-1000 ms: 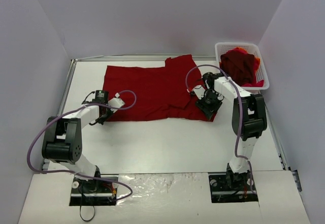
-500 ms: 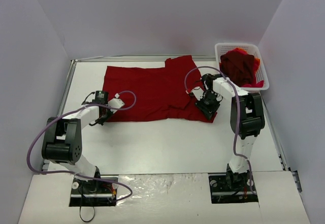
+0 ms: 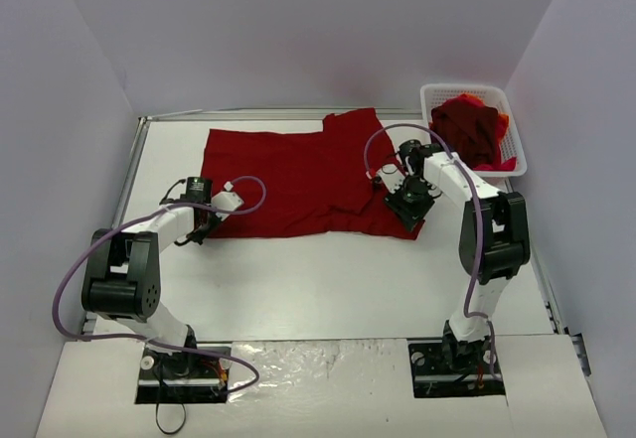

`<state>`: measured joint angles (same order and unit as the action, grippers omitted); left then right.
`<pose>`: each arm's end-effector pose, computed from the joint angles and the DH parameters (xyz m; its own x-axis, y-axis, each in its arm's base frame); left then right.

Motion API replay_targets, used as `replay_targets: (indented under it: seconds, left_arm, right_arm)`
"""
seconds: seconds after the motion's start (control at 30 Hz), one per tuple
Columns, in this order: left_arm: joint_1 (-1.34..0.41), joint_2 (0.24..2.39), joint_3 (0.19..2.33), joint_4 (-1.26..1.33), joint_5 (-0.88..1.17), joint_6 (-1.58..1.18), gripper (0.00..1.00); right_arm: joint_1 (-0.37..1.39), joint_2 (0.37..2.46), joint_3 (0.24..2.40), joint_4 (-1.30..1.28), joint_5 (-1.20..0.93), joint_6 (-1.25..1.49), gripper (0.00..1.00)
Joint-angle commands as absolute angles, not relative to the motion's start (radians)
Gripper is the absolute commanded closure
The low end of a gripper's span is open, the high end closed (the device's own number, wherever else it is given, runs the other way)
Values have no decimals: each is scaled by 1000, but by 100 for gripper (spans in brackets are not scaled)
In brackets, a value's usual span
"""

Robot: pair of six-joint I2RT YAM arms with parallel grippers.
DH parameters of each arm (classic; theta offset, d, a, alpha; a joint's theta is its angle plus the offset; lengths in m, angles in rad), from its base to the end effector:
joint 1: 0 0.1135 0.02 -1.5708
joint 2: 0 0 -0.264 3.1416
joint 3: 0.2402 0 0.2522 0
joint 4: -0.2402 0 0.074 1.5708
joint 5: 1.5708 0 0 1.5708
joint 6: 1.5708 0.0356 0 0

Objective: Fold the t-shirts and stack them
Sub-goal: Fold the flattened tshirt in 1/3 of the way

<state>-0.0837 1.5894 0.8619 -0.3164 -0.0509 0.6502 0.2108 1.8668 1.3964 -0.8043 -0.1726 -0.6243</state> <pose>0.3019 -0.0235 0.1647 -0.6505 0.6613 -0.3736 0.5676 0.7501 0.3394 0.3648 0.0843 0.2041 -0.6098 -0.7193 -0.3328 -0.7537 0.6561 -0.0373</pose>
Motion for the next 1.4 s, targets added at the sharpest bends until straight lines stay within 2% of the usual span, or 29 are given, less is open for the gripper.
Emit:
replay_targets:
  seconds: [0.0, 0.57, 0.6, 0.7, 0.73, 1.0, 1.37]
  left_arm:
    - [-75, 1571, 904, -336, -66, 640, 98]
    - [-75, 1577, 882, -318, -69, 632, 98]
    - [-77, 1577, 881, -314, -69, 635, 98]
    - [-75, 1575, 874, -311, -75, 638, 98]
    - [-75, 1575, 873, -313, -77, 638, 98]
    - [-72, 1519, 862, -327, -104, 675, 98]
    - [-26, 1434, 870, -374, -132, 747, 98]
  right_arm:
    - [213, 1859, 1350, -882, -179, -641, 62]
    - [215, 2002, 1394, -856, -204, -655, 62]
    - [213, 2011, 1396, -851, -203, -653, 64]
    - [213, 2016, 1396, -848, -189, -647, 99]
    - [213, 2013, 1394, -848, -183, -646, 100]
    - [186, 1924, 1352, -856, -140, -660, 100]
    - [77, 1916, 1332, -868, -81, -704, 100]
